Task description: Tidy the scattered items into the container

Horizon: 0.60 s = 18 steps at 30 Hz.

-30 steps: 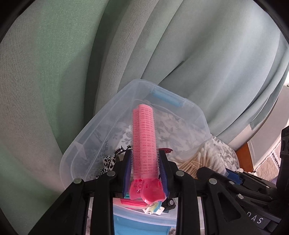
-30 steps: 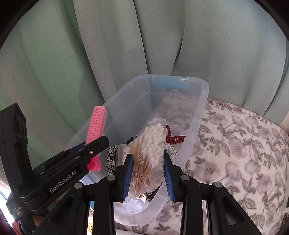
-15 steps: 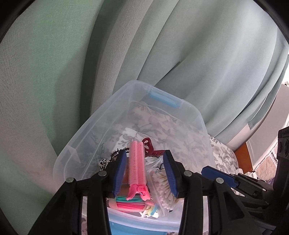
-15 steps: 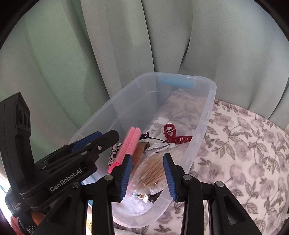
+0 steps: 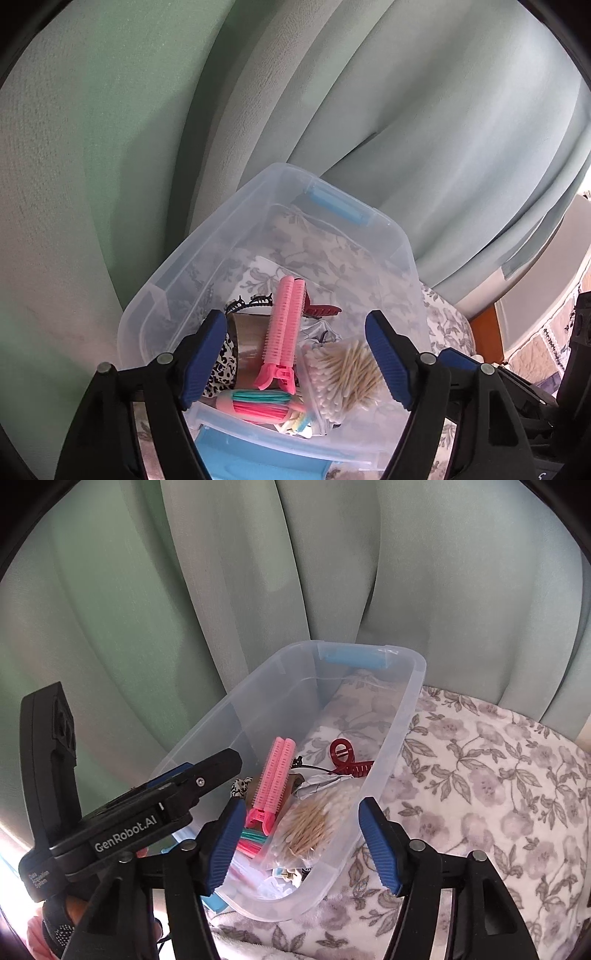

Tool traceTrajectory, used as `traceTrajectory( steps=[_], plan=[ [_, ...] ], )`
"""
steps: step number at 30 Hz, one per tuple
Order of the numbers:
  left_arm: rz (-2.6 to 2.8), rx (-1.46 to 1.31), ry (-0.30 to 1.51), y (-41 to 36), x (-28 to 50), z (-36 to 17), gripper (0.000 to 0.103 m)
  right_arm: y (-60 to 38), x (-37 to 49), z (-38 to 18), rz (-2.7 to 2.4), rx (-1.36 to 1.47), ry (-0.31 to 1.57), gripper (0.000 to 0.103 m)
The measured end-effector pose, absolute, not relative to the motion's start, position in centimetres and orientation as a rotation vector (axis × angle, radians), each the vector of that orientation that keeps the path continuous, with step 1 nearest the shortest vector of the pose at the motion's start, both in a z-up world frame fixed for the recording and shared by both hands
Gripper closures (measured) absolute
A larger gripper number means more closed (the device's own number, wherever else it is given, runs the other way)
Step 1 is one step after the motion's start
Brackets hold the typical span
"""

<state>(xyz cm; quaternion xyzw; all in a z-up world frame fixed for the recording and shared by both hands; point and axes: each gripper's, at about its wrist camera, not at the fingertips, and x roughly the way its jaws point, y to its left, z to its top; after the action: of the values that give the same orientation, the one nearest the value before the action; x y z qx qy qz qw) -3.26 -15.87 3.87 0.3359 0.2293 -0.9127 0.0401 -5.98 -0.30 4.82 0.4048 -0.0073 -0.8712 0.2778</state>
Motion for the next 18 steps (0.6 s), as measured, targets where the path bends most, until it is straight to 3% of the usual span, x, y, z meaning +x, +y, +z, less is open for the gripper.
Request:
traceTrajectory(
  steps=[18],
  plan=[
    [-2.889,0.959,0.455,-9.7,-1.1,8.7,0.014,5.4,-2.4,8.6,-2.457,0.993,-0.112,0.031]
  ],
)
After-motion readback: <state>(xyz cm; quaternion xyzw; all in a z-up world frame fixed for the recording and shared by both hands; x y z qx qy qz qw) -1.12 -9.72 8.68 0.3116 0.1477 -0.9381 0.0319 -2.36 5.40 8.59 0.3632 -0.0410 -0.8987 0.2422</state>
